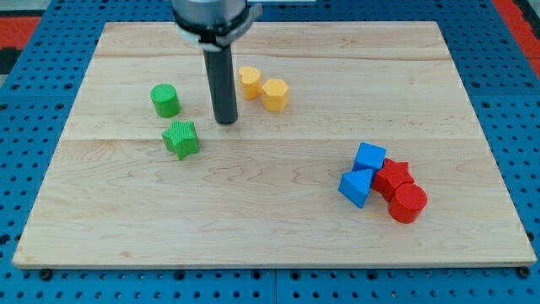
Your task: Place the red star to the top of the red circle
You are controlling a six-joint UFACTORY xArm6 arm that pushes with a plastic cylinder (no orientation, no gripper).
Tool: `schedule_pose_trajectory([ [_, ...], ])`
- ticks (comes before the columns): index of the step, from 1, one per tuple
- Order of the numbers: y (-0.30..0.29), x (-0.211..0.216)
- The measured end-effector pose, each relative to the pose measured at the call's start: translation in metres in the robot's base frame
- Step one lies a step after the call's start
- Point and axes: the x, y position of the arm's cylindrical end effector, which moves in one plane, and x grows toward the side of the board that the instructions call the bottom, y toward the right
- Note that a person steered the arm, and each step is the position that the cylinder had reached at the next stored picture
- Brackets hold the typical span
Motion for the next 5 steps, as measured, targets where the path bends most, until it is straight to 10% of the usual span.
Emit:
schedule_pose_trajectory([
  [1, -0.022, 0.052],
  [3, -0.102, 0.003],
  [5, -0.069, 0.049],
])
